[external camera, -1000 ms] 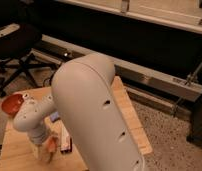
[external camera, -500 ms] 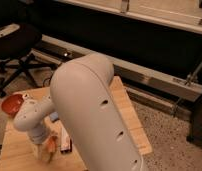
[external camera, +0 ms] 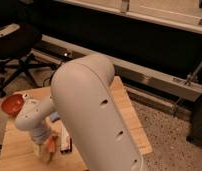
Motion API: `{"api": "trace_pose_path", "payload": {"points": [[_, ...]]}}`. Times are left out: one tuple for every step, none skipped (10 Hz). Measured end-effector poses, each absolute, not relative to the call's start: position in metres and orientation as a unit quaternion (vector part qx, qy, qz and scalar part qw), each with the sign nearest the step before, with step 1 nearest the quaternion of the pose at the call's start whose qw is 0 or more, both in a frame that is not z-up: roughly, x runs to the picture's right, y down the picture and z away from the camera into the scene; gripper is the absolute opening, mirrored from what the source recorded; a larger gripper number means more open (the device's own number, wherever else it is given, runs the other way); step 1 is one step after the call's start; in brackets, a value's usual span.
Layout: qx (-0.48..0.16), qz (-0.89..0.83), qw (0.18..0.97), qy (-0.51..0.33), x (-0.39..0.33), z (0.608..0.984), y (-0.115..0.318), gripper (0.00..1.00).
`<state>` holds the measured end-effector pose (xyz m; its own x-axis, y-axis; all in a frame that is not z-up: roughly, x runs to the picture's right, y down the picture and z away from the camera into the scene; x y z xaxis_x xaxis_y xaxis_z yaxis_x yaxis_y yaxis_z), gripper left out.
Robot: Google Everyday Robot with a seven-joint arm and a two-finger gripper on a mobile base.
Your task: Place the pepper on the white sponge
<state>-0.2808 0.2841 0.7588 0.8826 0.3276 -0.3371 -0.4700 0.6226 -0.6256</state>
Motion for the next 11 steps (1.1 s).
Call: {"api": "trace_pose_path", "payload": {"points": [[-0.374, 0.222, 0.895, 0.096, -0.2801, 0.7596, 0.2846, 0.8], [-0.375, 0.221, 0.895, 0.095, -0.2799, 0.7606, 0.2851, 0.8], [-0.375, 0.22, 0.895, 0.095, -0.2798, 0.7618, 0.2847, 0.75], [-0.375, 0.219, 0.896, 0.093, -0.2805, 0.7626, 0.2843, 0.66], [-0.375, 0.217, 0.896, 0.092, -0.2814, 0.7634, 0.2837, 0.58], [-0.376, 0.216, 0.897, 0.09, -0.2823, 0.7642, 0.2828, 0.48], [-0.377, 0.214, 0.897, 0.088, -0.2835, 0.7649, 0.2826, 0.39], [-0.378, 0.211, 0.897, 0.086, -0.2846, 0.7654, 0.2824, 0.34], [-0.381, 0.208, 0.897, 0.084, -0.2861, 0.7662, 0.2828, 0.34], [-0.382, 0.206, 0.897, 0.083, -0.2867, 0.767, 0.2828, 0.34], [-0.385, 0.203, 0.897, 0.082, -0.2884, 0.7679, 0.2833, 0.34]]}}
